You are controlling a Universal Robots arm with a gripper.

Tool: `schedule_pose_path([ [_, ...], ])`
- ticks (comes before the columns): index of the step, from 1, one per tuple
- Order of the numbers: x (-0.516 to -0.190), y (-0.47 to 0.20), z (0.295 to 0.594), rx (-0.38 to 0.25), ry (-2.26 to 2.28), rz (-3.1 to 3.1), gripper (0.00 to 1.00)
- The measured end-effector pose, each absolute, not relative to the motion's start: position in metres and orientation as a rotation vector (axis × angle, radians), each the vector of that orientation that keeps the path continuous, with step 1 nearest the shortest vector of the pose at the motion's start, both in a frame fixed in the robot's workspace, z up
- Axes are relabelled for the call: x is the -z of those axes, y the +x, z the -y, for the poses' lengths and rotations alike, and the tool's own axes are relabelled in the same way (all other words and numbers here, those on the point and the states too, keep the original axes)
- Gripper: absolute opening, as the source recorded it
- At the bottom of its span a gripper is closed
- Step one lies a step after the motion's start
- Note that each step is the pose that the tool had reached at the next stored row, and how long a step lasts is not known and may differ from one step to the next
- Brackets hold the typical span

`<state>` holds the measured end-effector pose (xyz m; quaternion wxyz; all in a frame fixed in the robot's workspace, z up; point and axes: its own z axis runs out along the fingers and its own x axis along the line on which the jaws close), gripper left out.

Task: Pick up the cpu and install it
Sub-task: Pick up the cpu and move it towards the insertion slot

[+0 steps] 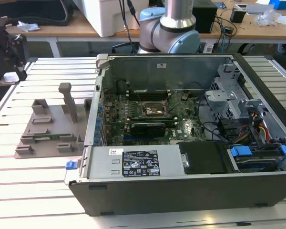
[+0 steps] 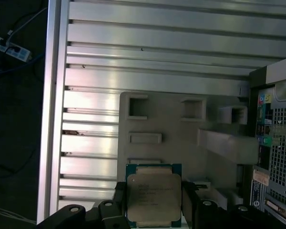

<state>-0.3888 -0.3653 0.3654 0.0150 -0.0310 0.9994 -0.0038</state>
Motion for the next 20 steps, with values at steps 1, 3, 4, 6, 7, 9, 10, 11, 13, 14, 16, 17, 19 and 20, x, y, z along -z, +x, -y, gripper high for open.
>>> schedule_pose_path([
  [1, -0.371, -0.389, 0.365, 0.011, -0.096, -3.110, 0.54],
  [3, -0.378, -0.389, 0.365, 0.009, -0.096, -3.110, 0.54],
  [4, -0.384, -0.389, 0.365, 0.007, -0.096, -3.110, 0.54],
  [6, -0.393, -0.389, 0.365, 0.006, -0.096, -3.110, 0.54],
  [7, -0.397, -0.389, 0.365, 0.005, -0.096, -3.110, 0.54],
  [9, -0.406, -0.389, 0.365, 0.002, -0.096, -3.110, 0.54],
  [10, -0.407, -0.389, 0.365, 0.002, -0.096, -3.110, 0.54],
  [11, -0.408, -0.389, 0.365, 0.002, -0.096, -3.110, 0.54],
  [13, -0.408, -0.388, 0.365, 0.002, -0.096, -3.110, 0.54],
  [14, -0.408, -0.386, 0.365, 0.002, -0.096, -3.110, 0.54],
  [16, -0.408, -0.376, 0.365, 0.002, -0.096, -3.110, 0.54],
  [17, -0.408, -0.372, 0.365, 0.002, -0.096, -3.110, 0.54],
  [19, -0.408, -0.361, 0.365, 0.002, -0.096, -3.110, 0.54],
  [20, -0.408, -0.358, 0.365, 0.002, -0.096, -3.110, 0.54],
])
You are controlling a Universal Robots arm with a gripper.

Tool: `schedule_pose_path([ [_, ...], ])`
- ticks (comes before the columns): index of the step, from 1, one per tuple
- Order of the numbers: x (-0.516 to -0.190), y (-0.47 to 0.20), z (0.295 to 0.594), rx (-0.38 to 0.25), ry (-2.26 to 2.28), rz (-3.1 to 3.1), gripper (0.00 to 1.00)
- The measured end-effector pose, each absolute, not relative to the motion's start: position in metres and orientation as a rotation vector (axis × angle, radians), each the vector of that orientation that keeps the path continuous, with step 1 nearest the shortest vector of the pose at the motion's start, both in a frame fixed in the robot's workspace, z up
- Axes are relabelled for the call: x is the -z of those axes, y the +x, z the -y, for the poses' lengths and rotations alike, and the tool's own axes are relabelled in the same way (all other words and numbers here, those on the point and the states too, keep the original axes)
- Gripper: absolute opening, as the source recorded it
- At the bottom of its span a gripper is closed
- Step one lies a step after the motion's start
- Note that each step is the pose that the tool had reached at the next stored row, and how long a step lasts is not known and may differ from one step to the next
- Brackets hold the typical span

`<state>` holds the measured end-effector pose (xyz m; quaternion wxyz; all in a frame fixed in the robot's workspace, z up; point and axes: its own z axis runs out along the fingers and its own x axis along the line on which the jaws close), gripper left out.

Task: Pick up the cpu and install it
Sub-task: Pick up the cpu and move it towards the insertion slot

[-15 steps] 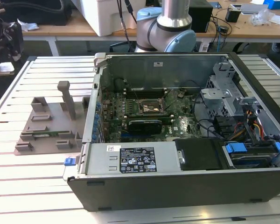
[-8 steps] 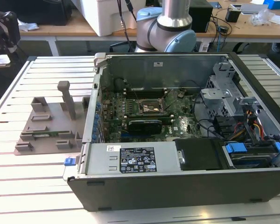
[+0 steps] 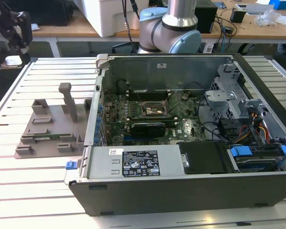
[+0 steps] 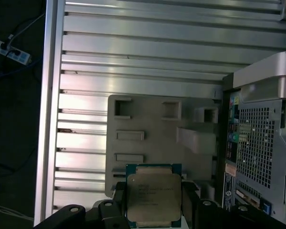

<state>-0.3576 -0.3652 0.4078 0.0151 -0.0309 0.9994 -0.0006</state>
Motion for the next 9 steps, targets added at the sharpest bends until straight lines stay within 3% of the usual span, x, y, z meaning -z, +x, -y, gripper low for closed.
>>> schedule_pose_path([
  [9, -0.408, -0.317, 0.365, 0.002, -0.096, -3.110, 0.54],
])
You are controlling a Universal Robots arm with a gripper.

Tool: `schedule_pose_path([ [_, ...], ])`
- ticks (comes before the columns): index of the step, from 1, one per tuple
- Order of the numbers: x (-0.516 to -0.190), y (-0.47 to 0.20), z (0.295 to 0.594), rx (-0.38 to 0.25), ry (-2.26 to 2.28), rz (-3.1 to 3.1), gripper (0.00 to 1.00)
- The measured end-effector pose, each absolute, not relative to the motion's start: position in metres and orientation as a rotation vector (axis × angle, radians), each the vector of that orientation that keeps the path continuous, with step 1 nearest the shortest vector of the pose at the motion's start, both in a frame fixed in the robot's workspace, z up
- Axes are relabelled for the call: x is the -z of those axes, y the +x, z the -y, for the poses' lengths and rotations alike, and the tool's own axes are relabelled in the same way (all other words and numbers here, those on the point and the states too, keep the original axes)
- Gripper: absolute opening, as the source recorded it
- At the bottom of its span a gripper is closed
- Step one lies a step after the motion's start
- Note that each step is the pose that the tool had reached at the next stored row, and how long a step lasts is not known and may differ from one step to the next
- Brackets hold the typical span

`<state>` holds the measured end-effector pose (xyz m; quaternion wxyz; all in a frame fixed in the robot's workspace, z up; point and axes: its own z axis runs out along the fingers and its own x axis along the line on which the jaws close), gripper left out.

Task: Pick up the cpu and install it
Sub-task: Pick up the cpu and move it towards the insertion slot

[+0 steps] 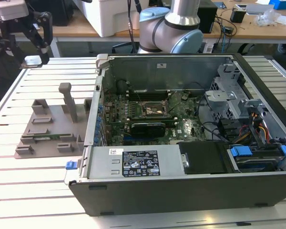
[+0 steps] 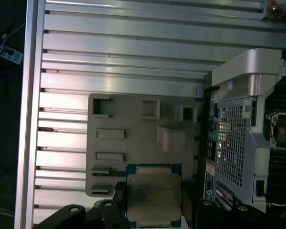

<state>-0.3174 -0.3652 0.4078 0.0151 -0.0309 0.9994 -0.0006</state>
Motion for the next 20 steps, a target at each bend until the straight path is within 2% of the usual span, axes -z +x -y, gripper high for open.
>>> schedule_pose_path([
  [20, -0.408, -0.219, 0.365, 0.002, -0.096, -3.110, 0.54],
])
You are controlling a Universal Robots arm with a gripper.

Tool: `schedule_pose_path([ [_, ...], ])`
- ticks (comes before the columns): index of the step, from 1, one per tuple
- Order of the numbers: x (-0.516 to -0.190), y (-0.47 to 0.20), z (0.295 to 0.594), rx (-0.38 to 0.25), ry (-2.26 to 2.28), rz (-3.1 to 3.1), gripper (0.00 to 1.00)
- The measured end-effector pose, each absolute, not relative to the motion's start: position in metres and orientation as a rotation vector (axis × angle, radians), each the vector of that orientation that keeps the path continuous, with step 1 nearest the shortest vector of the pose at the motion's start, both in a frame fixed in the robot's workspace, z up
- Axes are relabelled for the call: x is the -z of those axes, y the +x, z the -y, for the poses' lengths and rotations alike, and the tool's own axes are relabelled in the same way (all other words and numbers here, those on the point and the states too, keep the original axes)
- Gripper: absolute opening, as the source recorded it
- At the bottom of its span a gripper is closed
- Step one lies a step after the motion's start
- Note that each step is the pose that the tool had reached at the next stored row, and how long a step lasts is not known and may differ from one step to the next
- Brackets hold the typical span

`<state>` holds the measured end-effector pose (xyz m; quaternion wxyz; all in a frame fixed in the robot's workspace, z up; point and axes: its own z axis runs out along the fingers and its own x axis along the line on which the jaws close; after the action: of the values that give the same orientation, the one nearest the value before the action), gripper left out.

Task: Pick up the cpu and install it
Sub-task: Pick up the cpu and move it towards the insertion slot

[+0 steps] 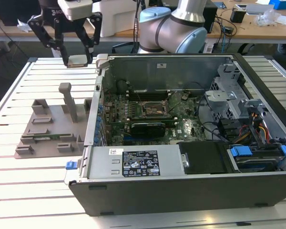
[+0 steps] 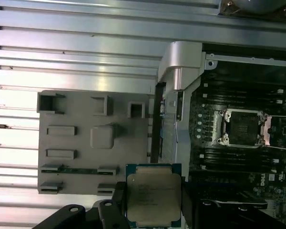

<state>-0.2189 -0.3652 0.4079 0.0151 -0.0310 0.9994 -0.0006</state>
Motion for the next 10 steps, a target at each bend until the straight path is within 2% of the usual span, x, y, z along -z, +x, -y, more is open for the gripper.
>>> schedule_pose_path([
  [10, -0.408, -0.175, 0.365, 0.002, -0.096, -3.110, 0.54],
])
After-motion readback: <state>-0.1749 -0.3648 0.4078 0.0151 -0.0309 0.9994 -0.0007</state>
